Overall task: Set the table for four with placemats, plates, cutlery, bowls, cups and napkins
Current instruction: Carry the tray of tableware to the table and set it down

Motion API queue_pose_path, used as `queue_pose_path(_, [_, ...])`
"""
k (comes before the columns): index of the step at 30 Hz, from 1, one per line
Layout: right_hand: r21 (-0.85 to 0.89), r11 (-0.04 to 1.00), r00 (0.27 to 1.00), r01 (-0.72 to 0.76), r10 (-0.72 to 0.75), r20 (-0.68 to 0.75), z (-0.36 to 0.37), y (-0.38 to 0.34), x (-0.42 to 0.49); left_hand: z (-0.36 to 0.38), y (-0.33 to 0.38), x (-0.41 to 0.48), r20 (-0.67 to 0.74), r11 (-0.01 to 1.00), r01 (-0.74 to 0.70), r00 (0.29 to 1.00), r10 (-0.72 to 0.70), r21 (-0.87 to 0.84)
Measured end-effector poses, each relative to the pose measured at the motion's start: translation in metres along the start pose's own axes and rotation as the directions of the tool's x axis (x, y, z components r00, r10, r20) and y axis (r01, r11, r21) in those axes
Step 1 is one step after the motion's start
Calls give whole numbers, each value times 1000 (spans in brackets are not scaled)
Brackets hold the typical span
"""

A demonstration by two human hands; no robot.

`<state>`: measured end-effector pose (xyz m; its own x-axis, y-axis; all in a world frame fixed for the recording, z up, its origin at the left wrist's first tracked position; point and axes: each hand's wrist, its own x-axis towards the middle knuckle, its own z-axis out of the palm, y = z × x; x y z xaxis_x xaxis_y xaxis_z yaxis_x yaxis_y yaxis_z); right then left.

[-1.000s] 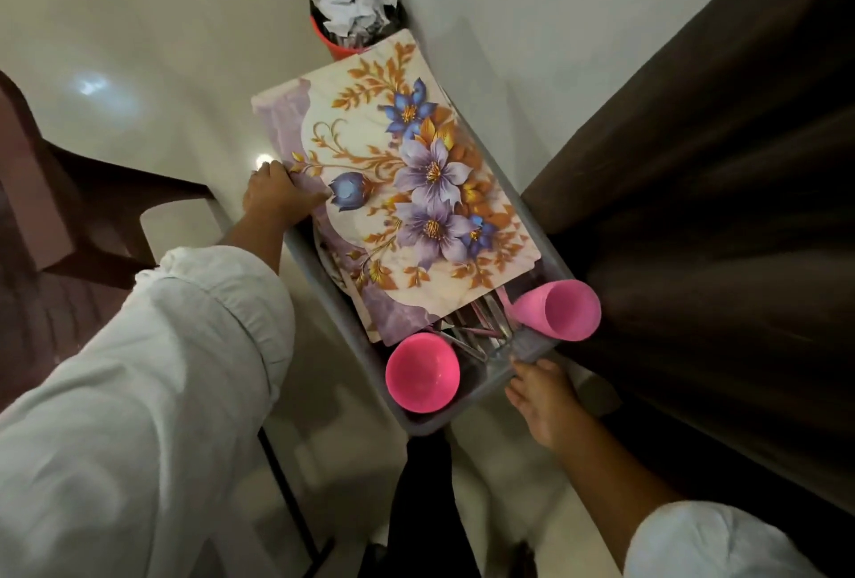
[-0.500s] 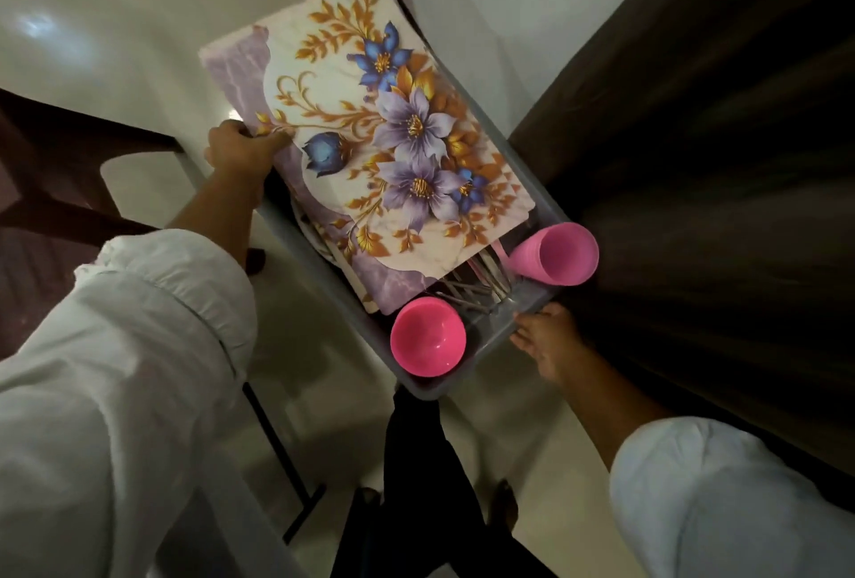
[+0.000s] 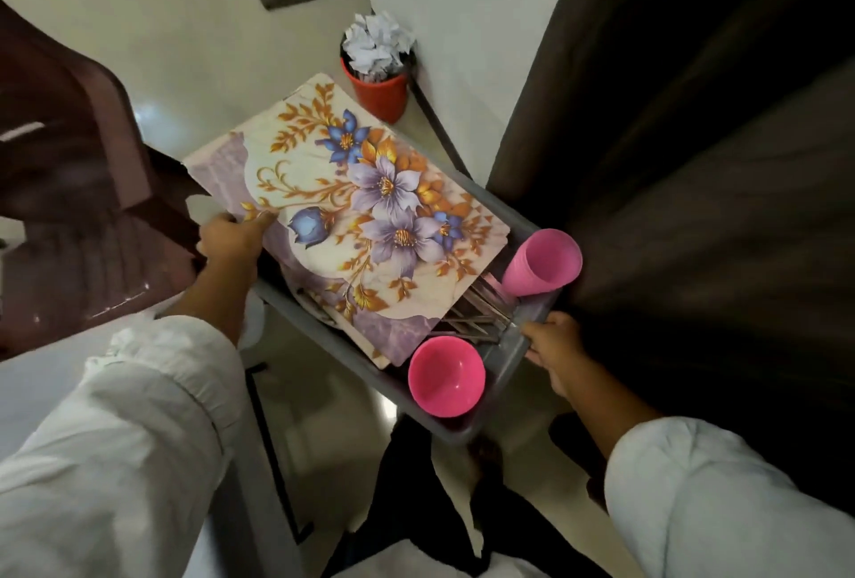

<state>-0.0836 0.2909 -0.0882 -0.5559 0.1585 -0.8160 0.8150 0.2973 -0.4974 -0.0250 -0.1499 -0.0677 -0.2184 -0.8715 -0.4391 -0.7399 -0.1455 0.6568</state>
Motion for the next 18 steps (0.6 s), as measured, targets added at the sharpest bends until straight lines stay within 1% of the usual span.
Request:
queue_pose_path(3, [-27, 995, 995, 99, -99, 1, -17, -18, -25, -34, 6, -31, -44, 999, -13, 999, 11, -45])
queue_pose_path(6, [-69, 972, 975, 224, -224, 10, -32, -40, -49, -63, 11, -61, -90, 996, -17, 996, 9, -90])
queue_pose_path(11, [-118, 915, 923, 386, -383, 50, -48, -66, -79, -112, 4, -109, -165, 984, 55, 983, -83, -168])
queue_pose_path(16, [-179, 802, 822, 569, -551, 144, -44, -79, -121, -176, -38, -148, -200, 944, 84, 968, -154, -320])
queue_pose_path(18, [-214, 752, 781, 624, -593, 195, -35, -79, -137, -204, -61, -168, -245, 931, 88, 952, -183, -353])
